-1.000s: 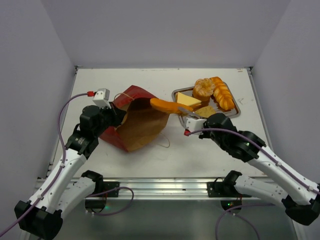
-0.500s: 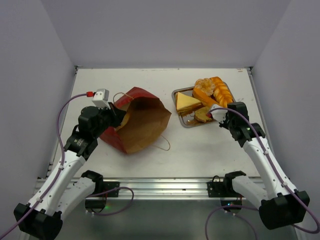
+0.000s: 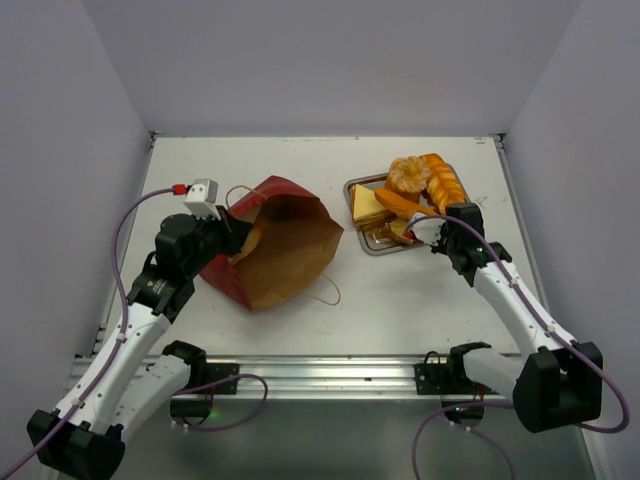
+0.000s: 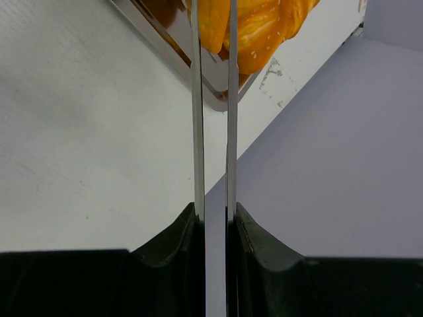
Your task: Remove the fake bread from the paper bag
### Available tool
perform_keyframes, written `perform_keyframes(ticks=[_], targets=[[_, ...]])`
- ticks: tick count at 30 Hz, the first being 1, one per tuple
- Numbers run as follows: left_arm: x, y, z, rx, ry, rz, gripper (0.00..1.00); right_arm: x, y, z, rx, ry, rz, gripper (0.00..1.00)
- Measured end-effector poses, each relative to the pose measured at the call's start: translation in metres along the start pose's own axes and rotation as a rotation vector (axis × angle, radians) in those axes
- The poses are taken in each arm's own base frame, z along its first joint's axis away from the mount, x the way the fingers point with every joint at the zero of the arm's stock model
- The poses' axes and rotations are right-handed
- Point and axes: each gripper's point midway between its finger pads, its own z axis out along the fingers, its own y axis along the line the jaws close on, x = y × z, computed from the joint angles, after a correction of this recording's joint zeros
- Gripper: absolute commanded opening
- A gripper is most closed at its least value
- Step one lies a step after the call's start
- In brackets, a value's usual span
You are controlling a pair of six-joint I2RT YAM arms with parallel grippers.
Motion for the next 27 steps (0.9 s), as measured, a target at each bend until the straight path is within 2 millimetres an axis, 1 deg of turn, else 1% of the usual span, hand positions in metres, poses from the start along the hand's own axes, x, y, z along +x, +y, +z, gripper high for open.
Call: perform_keyframes(ticks=[3, 4, 5, 7, 9, 10, 11, 14, 19, 20, 27], targets=[[0.0, 0.0, 0.0, 0.001, -0.001, 0.001, 0.0, -0.003, -0.004, 0.007, 0.014, 0.001, -0.008, 0.09], [0.0, 0.0, 0.0, 0.001, -0.001, 0.001, 0.0, -0.004, -0.006, 0.008, 0.022, 0.002, -0.008, 0.11], [0.0, 0.0, -0.001, 0.001, -0.002, 0.001, 0.0, -0.004, -0.008, 0.008, 0.029, 0.003, -0.007, 0.16], [-0.001, 0.0, -0.001, 0.001, -0.002, 0.002, 0.0, -0.005, -0.011, 0.009, 0.043, 0.0, -0.004, 0.19], [-0.001, 0.0, -0.001, 0.002, -0.002, 0.007, 0.0, -0.006, -0.014, 0.009, 0.052, -0.004, -0.001, 0.25], [0.0, 0.0, -0.001, 0.002, -0.002, 0.008, 0.0, -0.006, -0.014, 0.009, 0.056, -0.006, 0.0, 0.27], [0.0, 0.0, -0.001, 0.003, -0.002, 0.008, 0.0, -0.006, -0.013, 0.01, 0.057, -0.006, 0.0, 0.33], [0.0, -0.001, -0.001, 0.005, -0.001, 0.008, 0.0, -0.005, -0.009, 0.012, 0.048, -0.002, -0.008, 0.39], [-0.001, -0.002, -0.001, 0.009, -0.002, 0.008, 0.0, -0.003, -0.003, 0.015, 0.034, 0.005, -0.013, 0.45], [-0.001, -0.002, -0.002, 0.01, -0.003, 0.008, 0.0, -0.003, -0.003, 0.015, 0.033, 0.005, -0.013, 0.49], [-0.001, -0.003, -0.002, 0.014, -0.005, 0.008, 0.0, -0.003, -0.001, 0.015, 0.027, 0.007, 0.0, 0.51]])
